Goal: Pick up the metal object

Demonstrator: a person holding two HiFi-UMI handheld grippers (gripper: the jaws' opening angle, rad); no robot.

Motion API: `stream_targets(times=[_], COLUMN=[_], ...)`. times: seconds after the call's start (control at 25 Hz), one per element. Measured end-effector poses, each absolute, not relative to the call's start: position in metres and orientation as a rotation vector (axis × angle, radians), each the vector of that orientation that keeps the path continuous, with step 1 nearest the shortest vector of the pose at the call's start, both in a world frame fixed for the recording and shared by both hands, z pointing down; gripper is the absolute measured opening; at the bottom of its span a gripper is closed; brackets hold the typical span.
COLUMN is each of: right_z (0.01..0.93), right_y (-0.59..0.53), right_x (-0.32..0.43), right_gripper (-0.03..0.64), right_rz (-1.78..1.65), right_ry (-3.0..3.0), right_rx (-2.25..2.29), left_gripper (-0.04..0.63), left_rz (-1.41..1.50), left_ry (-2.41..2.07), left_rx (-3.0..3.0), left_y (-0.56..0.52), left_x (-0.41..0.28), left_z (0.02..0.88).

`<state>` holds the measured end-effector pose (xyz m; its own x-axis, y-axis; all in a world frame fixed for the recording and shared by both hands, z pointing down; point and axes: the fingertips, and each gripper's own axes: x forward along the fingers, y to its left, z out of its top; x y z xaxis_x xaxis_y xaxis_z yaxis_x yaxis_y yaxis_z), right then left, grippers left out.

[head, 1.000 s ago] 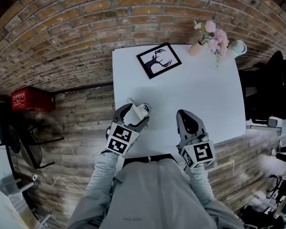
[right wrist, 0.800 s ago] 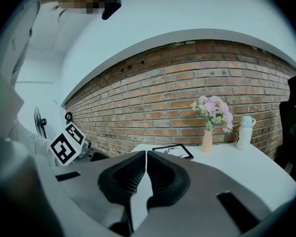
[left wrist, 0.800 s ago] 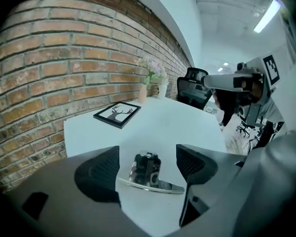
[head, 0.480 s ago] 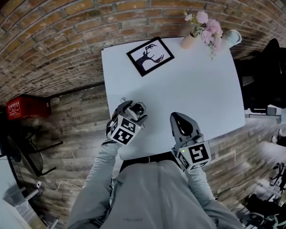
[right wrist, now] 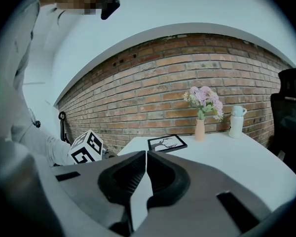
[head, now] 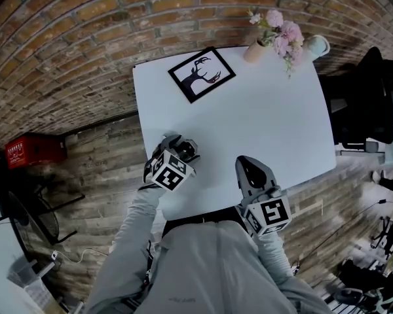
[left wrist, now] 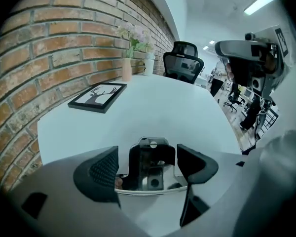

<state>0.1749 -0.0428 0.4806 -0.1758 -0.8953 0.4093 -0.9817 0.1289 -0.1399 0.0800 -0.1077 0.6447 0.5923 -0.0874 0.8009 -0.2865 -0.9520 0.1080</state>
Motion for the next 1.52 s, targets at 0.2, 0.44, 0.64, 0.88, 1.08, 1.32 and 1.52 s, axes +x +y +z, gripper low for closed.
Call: stream_targets(times=[0.2, 0.44, 0.64, 0.88, 1.08, 1.32, 1.52], right_z=[0.482, 0.485, 0.483, 0.483, 0.483, 0.483, 0.482], right_y=[-0.041, -0.036, -0.038, -0.039, -0.038, -0.04, -0.041], right_x=[0.181, 0.185, 0.185, 0.186, 0.189, 0.19, 0.192], right_gripper=[0.026, 0.026, 0.026, 0.026, 0.026, 0.026, 0.026], right_rz=[0.571, 0.592, 0.595, 0.597, 0.602, 0.606, 0.6], right_ry=[-2.153, -2.134, -2.136, -2.138, -2.135, -2.138, -2.143], right_rx=[1.89, 1.914, 1.919, 1.923, 1.929, 1.929, 1.928], left_gripper=[0.367, 0.367, 0.365, 0.362, 0.308, 0.307, 0.307], left_rz=[1.319, 1.355, 1.374, 1.396, 1.417, 1.413, 1.385], left_ry=[-0.269, -0.251, -0.256, -0.267, -0.249, -0.251, -0.272], left_rx=[2.583, 2.572, 2.563, 2.562, 2.568, 2.563, 2.559], left_y=[-0.106, -0.103, -0.103, -0.106, -0.105, -0.105, -0.106], left_x=[0.082, 0.083, 0.083, 0.081, 0.081, 0.081, 0.082], left_z=[0.652, 0.658, 0.66, 0.66, 0.659, 0.659, 0.656])
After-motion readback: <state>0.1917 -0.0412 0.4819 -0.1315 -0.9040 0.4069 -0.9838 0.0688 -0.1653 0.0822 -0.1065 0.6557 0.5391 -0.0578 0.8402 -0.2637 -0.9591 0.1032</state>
